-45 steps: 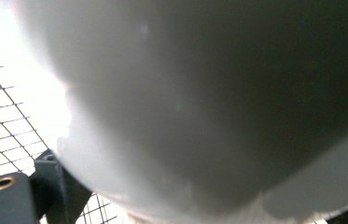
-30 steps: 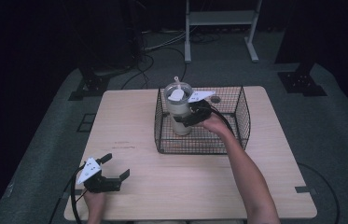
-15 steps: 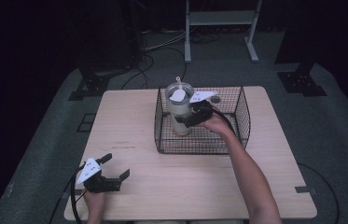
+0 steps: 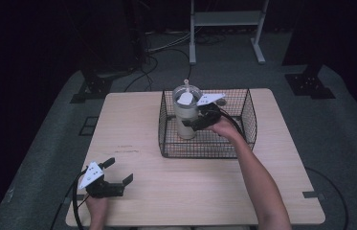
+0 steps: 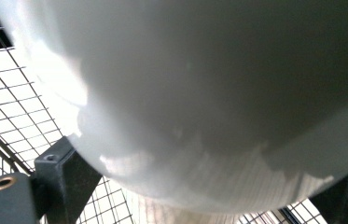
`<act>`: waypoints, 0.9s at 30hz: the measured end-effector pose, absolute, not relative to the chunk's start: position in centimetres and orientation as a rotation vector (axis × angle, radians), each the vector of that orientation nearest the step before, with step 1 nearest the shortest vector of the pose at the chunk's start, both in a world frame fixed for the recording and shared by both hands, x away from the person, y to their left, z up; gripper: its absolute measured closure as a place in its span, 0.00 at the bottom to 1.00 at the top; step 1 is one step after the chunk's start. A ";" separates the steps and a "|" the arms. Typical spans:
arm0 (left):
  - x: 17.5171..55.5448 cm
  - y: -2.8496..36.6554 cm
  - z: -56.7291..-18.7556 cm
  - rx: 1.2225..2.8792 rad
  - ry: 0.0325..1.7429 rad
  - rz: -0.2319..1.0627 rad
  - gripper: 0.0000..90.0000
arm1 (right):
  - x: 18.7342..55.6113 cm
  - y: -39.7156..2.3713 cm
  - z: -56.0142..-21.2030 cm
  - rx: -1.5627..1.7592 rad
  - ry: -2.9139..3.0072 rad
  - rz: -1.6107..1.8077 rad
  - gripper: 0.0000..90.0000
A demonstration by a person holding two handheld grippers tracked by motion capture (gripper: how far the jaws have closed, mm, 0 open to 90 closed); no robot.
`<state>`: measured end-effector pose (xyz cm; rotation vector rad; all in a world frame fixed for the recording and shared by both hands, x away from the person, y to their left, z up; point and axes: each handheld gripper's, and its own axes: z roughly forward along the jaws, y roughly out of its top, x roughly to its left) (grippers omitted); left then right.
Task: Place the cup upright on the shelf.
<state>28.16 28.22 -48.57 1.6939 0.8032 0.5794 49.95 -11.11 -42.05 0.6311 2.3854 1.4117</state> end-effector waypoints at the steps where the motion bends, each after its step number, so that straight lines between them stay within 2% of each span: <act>1: 28.2 28.2 -48.6 1.693 0.803 0.579 0.00 | 49.9 -11.2 -42.0 0.633 2.390 1.407 0.10; 15: 28.2 28.2 -48.6 1.693 0.809 0.583 0.00 | 49.3 -12.5 -41.3 0.644 2.411 1.356 0.11; 27: 28.1 28.1 -48.6 1.693 0.804 0.590 0.00 | 48.4 -14.4 -39.4 0.702 2.409 1.381 0.11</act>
